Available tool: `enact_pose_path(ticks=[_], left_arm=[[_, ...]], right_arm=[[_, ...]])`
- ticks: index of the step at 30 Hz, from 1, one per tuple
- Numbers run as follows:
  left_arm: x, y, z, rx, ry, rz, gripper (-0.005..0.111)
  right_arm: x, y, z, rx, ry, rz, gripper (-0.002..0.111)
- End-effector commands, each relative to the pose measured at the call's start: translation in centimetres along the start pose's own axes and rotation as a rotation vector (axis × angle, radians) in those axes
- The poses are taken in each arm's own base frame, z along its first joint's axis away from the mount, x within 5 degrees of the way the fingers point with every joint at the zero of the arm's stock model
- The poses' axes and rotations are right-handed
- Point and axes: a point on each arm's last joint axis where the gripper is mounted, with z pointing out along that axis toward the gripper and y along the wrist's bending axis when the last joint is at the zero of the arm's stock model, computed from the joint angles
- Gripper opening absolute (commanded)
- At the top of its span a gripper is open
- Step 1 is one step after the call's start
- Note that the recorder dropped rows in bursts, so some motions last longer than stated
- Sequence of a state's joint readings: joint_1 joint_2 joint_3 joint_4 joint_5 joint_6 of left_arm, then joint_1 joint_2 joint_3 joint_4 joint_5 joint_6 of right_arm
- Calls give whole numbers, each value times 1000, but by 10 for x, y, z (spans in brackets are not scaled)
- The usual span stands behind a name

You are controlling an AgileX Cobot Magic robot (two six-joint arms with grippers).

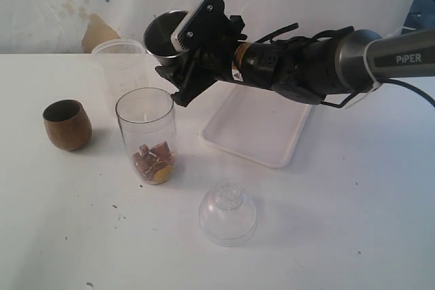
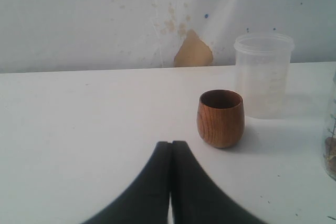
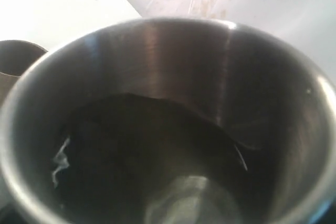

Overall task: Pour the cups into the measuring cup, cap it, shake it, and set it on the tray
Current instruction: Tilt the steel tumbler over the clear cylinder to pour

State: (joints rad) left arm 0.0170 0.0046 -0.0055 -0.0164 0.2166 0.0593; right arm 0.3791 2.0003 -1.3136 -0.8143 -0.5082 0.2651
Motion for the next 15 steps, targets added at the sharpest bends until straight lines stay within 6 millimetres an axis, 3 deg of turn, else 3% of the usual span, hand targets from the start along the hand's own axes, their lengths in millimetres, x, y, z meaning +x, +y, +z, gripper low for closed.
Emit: enact_pose_path(ticks=[1, 15], left_arm=[[0, 0, 0, 0, -12, -2, 0], [0, 0, 0, 0, -12, -2, 0]], right_arm=[[-15, -3, -2, 2, -83, -77, 0], [-17, -2, -2, 5, -111, -239, 0]])
